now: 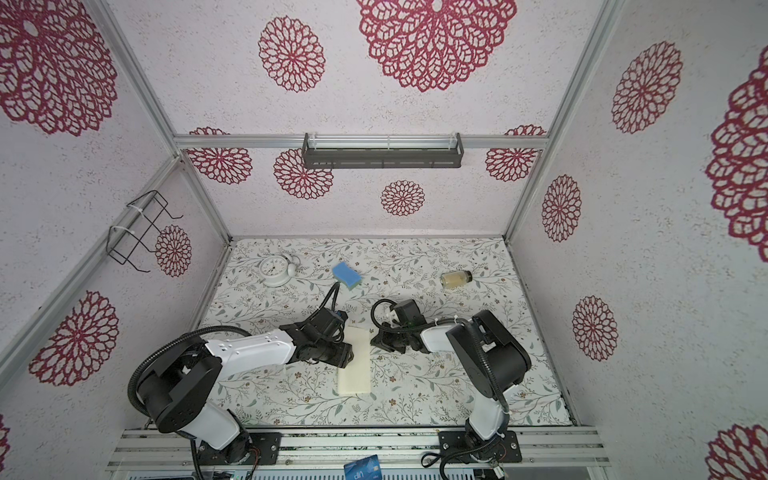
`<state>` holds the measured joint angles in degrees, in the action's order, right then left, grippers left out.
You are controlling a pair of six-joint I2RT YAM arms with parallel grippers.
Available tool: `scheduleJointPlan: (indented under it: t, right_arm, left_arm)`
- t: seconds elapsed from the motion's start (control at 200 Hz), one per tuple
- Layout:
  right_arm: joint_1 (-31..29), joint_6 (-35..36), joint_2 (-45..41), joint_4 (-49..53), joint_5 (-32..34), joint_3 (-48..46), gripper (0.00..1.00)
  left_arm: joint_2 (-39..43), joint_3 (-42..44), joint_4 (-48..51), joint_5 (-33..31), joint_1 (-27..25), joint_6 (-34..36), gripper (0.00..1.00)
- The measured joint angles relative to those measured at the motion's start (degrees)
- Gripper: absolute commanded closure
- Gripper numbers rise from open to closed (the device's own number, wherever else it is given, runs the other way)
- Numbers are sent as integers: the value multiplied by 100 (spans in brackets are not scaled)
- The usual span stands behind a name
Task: Fold a paper plane with a square sheet of paper (fold left side to right side)
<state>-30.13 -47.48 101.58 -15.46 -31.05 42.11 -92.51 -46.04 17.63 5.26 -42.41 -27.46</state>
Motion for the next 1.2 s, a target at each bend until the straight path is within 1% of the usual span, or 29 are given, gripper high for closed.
scheduleJointPlan:
  t: [0.705,1.201]
  right_arm:
    - [0,-4,11,-216,-28,-90,100]
    - [0,-13,37,-295,-72,-98,100]
  left_arm:
    - [-131,-138,2,-2,-101,28,38]
    - [-131,-138,2,151,-170,264,39]
